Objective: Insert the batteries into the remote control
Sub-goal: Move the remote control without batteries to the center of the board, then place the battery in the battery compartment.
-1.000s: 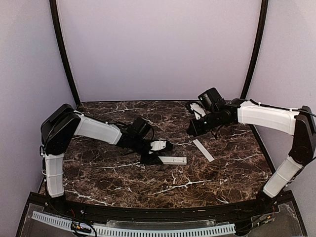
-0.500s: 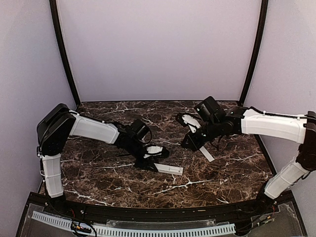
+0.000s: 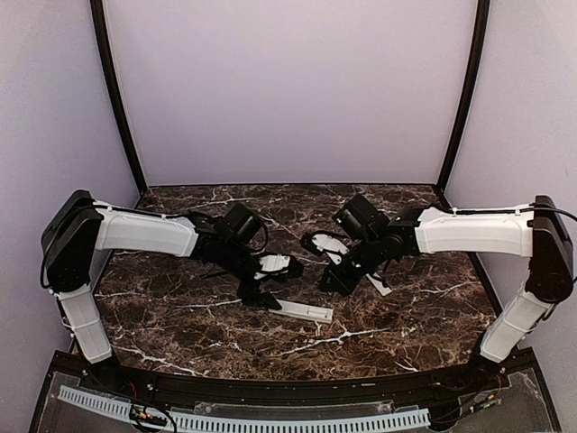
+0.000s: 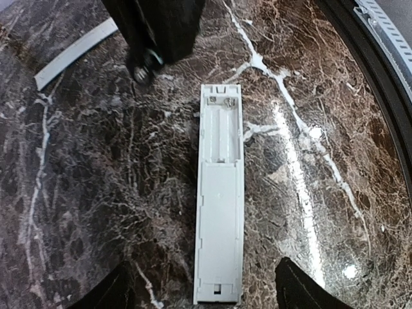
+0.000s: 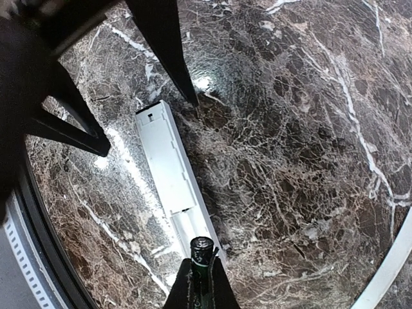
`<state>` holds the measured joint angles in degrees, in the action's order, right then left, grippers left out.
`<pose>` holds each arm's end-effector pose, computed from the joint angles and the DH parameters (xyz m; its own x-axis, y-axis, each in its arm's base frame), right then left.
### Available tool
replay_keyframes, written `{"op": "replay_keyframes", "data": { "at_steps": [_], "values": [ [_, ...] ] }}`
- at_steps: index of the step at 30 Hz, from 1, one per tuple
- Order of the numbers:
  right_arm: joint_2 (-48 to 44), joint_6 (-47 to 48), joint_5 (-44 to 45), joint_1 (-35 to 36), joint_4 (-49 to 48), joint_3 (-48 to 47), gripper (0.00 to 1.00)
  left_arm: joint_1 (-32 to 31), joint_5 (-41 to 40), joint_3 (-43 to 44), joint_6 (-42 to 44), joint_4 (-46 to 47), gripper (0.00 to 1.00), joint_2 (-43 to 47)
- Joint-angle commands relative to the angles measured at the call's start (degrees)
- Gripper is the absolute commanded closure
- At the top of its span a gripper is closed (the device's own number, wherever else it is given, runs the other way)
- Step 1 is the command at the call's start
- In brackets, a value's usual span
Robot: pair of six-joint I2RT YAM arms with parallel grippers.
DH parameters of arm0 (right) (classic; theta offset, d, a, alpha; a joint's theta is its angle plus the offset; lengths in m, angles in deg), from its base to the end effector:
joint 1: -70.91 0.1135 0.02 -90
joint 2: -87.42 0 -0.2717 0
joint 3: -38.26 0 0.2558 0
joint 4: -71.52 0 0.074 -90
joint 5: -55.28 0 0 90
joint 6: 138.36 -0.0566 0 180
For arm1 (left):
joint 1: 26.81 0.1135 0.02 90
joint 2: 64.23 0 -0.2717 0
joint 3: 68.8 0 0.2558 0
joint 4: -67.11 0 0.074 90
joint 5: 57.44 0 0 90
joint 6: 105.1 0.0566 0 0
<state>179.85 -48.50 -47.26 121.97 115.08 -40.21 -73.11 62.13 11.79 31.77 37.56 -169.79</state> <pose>0.2099 0.2793 0.2142 -0.5322 -0.6549 -0.5366 -0.8312 0.5244 0.1845 0.2536 -0.3058 0.1669 0.2187 0.6899 -0.6901 0.9758 -0.1604 0.1489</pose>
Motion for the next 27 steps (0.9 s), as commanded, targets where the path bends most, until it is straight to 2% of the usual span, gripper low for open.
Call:
{"op": "replay_keyframes", "data": {
  "at_steps": [1, 6, 12, 17, 20, 27],
  "values": [
    [2.66, 3.16, -1.69, 1.84, -0.43, -2.61, 1.00, -0.17, -3.06, -3.51, -3.12, -0.77, 0.25, 9.44],
    [6.86, 5.57, -1.92, 3.28, -0.43, -4.44, 1.00, 0.80, -5.76, -9.64, -9.35, 3.56, 0.25, 19.49],
    [10.44, 7.58, -1.62, 3.42, -0.71, -4.81, 1.00, 3.00, -11.25, -12.20, -14.00, 3.50, 0.22, 27.75],
    [11.14, 10.11, -3.07, 3.51, -1.64, -3.26, 1.00, 7.46, -10.08, -15.85, -19.26, 8.85, 0.16, 35.54],
    [11.02, 11.90, -4.49, 3.51, -2.70, -1.92, 1.00, 9.10, -8.99, -17.55, -20.43, 13.20, 0.13, 37.65],
    [13.02, 13.66, -3.77, 3.51, -2.18, -2.15, 1.00, 9.41, -9.64, -16.24, -21.01, 12.38, 0.13, 35.01]
  ]
}}
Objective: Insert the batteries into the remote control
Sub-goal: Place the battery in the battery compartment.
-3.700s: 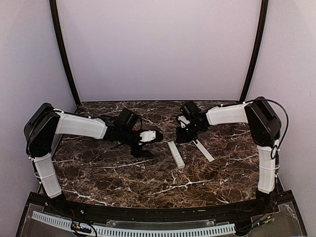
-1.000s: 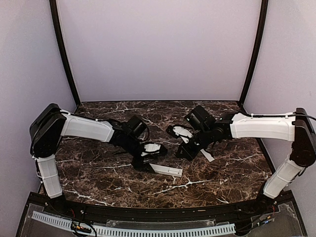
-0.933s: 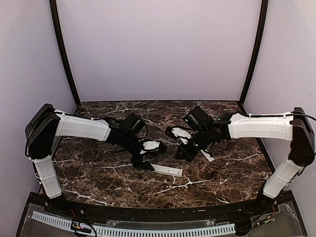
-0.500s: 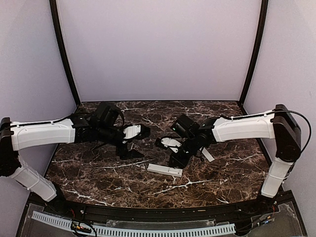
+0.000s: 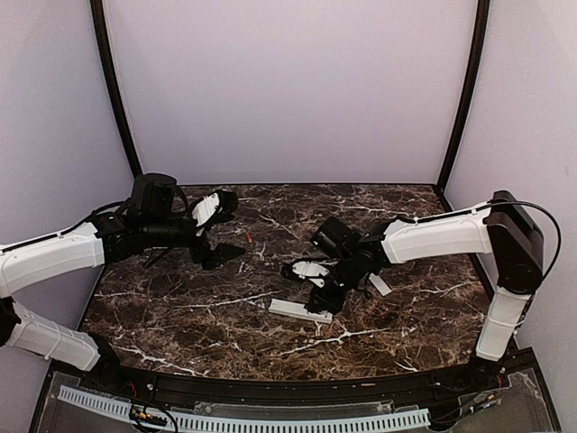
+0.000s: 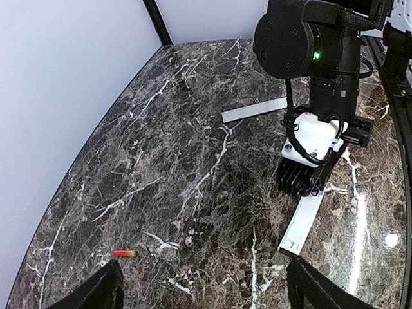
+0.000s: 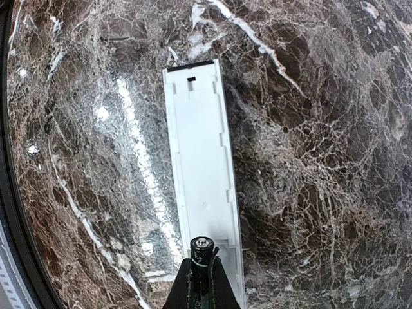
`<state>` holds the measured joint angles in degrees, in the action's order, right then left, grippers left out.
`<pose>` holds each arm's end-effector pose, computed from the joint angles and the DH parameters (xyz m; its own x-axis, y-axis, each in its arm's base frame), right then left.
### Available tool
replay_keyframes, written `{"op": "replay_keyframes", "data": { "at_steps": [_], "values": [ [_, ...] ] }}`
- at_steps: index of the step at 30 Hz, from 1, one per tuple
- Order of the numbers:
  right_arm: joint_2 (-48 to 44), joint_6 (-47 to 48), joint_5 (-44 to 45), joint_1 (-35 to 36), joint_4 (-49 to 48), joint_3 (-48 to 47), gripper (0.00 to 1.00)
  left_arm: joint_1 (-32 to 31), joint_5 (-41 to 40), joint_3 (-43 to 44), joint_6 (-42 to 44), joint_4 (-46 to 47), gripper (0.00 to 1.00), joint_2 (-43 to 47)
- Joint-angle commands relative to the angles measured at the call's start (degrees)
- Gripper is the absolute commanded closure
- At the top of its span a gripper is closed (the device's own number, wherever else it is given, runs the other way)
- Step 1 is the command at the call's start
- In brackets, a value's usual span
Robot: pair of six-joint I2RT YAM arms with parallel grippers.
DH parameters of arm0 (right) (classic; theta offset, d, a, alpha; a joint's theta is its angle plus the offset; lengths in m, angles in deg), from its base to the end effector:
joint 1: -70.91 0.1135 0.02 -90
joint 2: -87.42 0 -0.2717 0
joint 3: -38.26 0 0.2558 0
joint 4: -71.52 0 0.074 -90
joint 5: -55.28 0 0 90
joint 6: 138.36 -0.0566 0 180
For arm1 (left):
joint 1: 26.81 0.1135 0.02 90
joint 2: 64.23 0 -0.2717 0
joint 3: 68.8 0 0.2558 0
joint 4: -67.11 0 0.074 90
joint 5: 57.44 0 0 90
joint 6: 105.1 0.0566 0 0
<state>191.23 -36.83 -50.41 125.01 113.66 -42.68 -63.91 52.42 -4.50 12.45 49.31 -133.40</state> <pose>0.2074 0.3126 0.1615 -0.3515 -0.8137 -0.4629 -0.9360 0.3157 0.1557 0.2242 -0.1937 0.2967 0.1055 0.4656 -0.8787 0.8669 0.3899 0.3107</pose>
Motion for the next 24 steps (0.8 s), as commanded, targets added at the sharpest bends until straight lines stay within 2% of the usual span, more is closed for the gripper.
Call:
{"op": "replay_keyframes", "data": {
  "at_steps": [1, 10, 24],
  "values": [
    [1.73, 2.18, -0.58, 0.46, -0.72, 0.43, 1.00, 0.17, 0.24, 0.09, -1.70, 0.58, 0.13, -1.60],
    [1.64, 4.32, 0.35, 0.47, 0.19, 1.30, 1.00, 0.34, 1.03, -0.12, -1.83, 0.87, 0.13, -1.37],
    [2.63, 6.34, 2.97, 0.47, 3.73, -0.49, 0.86, 0.45, 1.56, 0.24, -1.71, 0.18, 0.13, -2.20]
  ]
}}
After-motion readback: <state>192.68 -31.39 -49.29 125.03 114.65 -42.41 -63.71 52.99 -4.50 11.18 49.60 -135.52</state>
